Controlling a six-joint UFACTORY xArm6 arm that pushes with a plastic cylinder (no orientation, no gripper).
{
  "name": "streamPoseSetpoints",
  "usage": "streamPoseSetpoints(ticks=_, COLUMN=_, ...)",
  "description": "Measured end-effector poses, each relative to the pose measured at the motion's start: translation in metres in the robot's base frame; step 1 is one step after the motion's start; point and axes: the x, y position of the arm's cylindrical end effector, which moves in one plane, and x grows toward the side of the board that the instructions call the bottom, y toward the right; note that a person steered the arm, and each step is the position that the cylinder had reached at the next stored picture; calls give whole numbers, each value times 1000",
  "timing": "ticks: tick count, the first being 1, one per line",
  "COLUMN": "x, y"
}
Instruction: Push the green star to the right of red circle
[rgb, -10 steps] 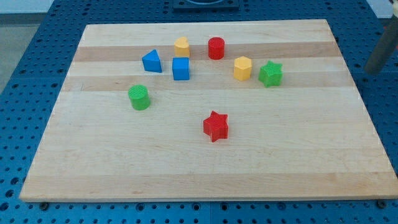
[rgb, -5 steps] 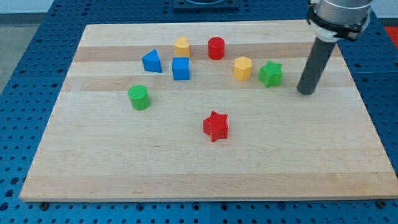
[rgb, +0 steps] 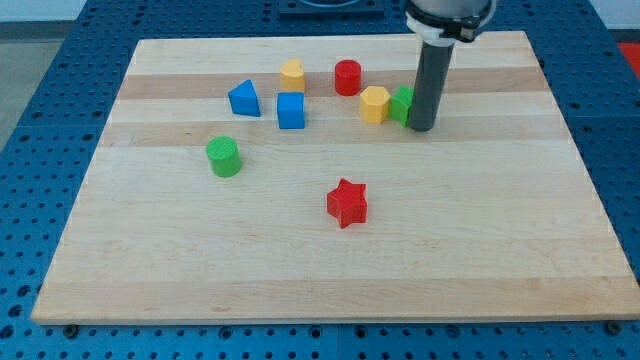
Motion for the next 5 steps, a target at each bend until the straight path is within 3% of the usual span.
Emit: streamPoseSetpoints(ticks=5, x=-61, y=-80)
